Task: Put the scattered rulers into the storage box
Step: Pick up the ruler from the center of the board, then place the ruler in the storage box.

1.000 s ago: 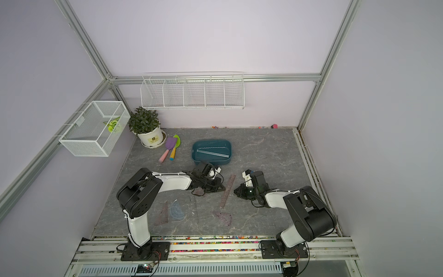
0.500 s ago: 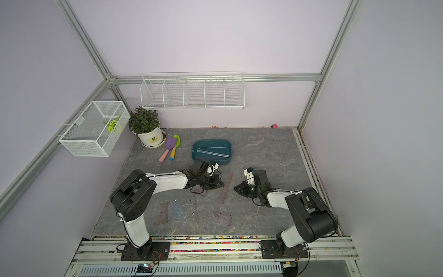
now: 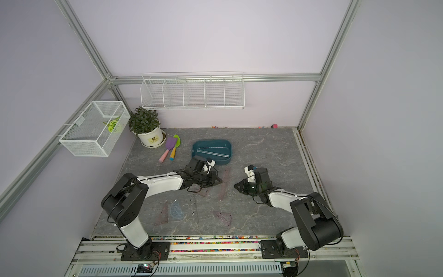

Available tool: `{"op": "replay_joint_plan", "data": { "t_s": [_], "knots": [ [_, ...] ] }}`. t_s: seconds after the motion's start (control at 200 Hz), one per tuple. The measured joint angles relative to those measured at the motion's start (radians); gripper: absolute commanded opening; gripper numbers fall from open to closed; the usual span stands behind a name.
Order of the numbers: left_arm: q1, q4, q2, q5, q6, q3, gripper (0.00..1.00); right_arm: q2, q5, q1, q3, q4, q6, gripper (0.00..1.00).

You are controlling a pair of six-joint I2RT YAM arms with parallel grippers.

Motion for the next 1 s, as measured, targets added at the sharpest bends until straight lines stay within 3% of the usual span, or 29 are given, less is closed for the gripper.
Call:
{"op": "replay_joint_plan", "data": {
  "t_s": [0.24, 0.485, 0.77, 1.0],
  "knots": [
    [0.019, -0.008, -0.135, -0.082, -0.060, 0.014, 0.00, -0.013, -0.002, -0.020, 0.000, -0.030, -0.016, 0.04],
    [0.034, -0.061, -0.143, -0.253, -0.186, 0.071, 0.00, -0.050, -0.027, -0.040, 0.000, -0.034, -0.021, 0.04],
    [0.043, -0.106, -0.059, -0.447, -0.328, 0.251, 0.00, -0.063, -0.084, -0.077, -0.024, 0.005, -0.020, 0.04],
    [0.050, -0.106, 0.058, -0.533, -0.469, 0.326, 0.00, -0.059, -0.135, -0.094, -0.055, 0.078, -0.003, 0.04]
  ]
}}
